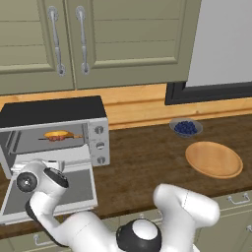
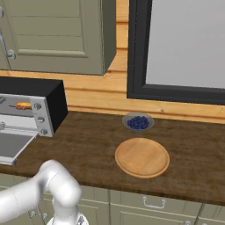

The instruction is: Pick up the kebab skewer and baguette bread, and place them inside the toaster oven. Close the toaster oven door and start by setting the timer.

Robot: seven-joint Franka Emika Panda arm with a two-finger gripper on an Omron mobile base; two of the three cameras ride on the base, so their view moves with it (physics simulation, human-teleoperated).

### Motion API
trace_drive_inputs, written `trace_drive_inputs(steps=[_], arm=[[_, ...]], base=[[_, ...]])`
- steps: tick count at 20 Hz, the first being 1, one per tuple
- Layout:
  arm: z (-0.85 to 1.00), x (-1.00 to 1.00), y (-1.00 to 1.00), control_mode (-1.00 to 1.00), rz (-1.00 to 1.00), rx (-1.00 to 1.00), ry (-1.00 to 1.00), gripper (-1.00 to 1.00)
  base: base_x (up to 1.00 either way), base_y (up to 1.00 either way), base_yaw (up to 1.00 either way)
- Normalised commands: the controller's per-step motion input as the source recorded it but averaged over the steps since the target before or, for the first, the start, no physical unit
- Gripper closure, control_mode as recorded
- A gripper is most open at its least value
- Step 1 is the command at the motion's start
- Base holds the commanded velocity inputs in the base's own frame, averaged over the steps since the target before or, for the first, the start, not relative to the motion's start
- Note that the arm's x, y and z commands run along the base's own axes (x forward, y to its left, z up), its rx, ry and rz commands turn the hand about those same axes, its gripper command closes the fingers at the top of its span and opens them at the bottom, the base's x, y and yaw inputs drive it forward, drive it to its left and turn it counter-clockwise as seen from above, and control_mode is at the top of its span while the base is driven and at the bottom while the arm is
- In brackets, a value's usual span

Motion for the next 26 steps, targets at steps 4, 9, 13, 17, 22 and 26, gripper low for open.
trace_drive_inputs(steps=[4,9,13,17,22,26], arm=[[0.01,-0.78,0.19,-1.00,-0.04,0.00,0.00,-1.00],[0.00,-0.84,0.11,-1.00,-0.02,0.03,0.01,-1.00],[0.00,-0.64,0.09,-1.00,-0.02,0.04,0.04,-1.00],[-0.03,-0.49,0.02,-1.00,0.00,0.00,0.02,-1.00],[-0.24,-0.41,0.07,-1.00,0.01,0.00,0.00,-1.00],[-0.35,-0.48,0.17,-1.00,0.03,0.00,0.00,-1.00]], base=[[0.00,0.00,0.00],[0.00,0.00,0.00],[0.00,0.00,0.00],[0.00,0.00,0.00],[0.00,0.00,0.00],[0.00,0.00,0.00]])
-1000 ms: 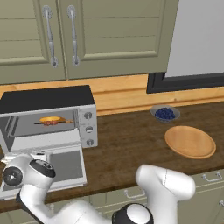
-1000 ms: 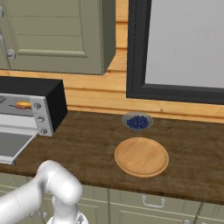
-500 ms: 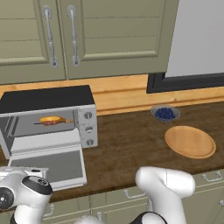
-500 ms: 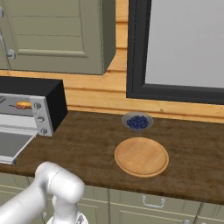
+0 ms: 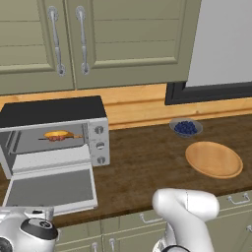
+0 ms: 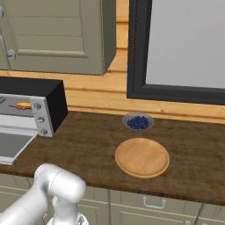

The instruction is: Pick up the kebab skewer and baguette bread, and place them inside the toaster oven. Close the toaster oven door and start by setting the timer.

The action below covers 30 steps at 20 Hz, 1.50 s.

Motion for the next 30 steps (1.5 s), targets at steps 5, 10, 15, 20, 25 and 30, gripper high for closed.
trace_drive_inputs(steps=[5,10,15,20,25,30], arm=[[-0.23,-0.30,0.08,-1.00,0.07,0.00,0.00,-1.00],[-0.27,-0.12,0.01,-1.00,0.09,0.00,0.02,-1.00],[-0.34,-0.09,0.01,-1.00,0.09,0.00,0.01,-1.00],[-0.34,0.00,0.00,-1.00,0.07,0.00,0.00,-1.00],[-0.21,0.00,0.03,-1.00,0.02,0.00,0.00,-1.00],[-0.16,0.00,0.10,-1.00,0.00,0.00,0.00,-1.00]], base=[[0.00,0.00,0.00],[0.00,0.00,0.00],[0.00,0.00,0.00],[0.00,0.00,0.00],[0.00,0.00,0.00],[0.00,0.00,0.00]])
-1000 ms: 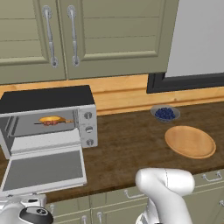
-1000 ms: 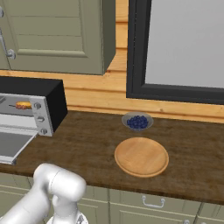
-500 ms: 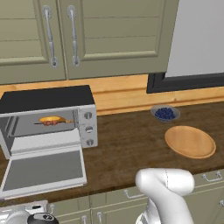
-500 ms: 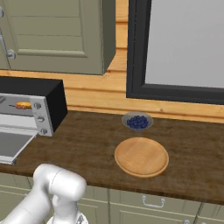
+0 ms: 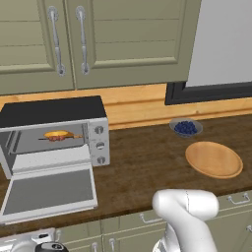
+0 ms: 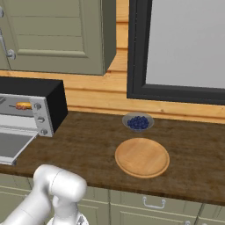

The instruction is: Pick up the kebab skewer and baguette bread, and place them inside the toaster oven. Close the toaster oven door and start by setting the timer.

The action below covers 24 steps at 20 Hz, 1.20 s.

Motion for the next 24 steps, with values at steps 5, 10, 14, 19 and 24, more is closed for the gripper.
trace_drive_inputs(steps=[5,10,14,19,24], arm=[[-0.08,0.00,0.10,-1.00,0.00,0.00,0.00,-1.00],[-0.05,0.00,0.03,-1.00,0.00,0.00,0.00,-1.00],[0.00,0.04,0.00,-1.00,0.00,0.00,0.00,-1.00],[0.00,0.15,0.00,-1.00,0.00,0.00,0.00,-1.00],[0.00,0.10,0.00,-1.00,0.00,0.00,0.00,-1.00]], base=[[0.00,0.00,0.00],[0.00,0.00,0.00],[0.00,0.00,0.00],[0.00,0.00,0.00],[0.00,0.00,0.00]])
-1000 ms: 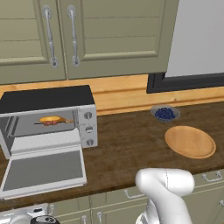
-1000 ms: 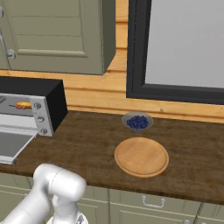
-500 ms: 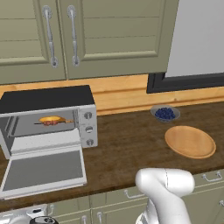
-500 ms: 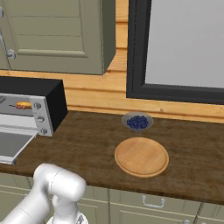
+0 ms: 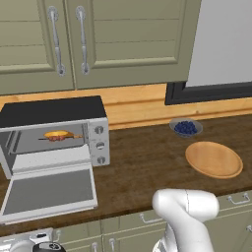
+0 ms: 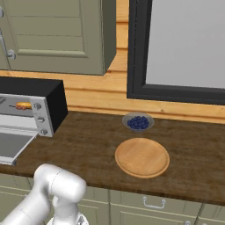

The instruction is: Pick up the kebab skewer and baguette bread, and place them inside the toaster oven. Close the toaster oven door and start by setting the timer.

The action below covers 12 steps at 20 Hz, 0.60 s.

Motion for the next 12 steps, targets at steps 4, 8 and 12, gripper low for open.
trace_drive_inputs(steps=[4,8,12], arm=[[0.01,0.01,0.00,-1.00,0.00,0.00,0.00,-1.00],[0.14,-0.09,0.00,-1.00,0.00,0.00,0.00,-1.00],[0.24,-0.26,0.00,-1.00,-0.01,0.00,-0.01,-1.00]], base=[[0.00,0.00,0.00],[0.00,0.00,0.00],[0.00,0.00,0.00]])
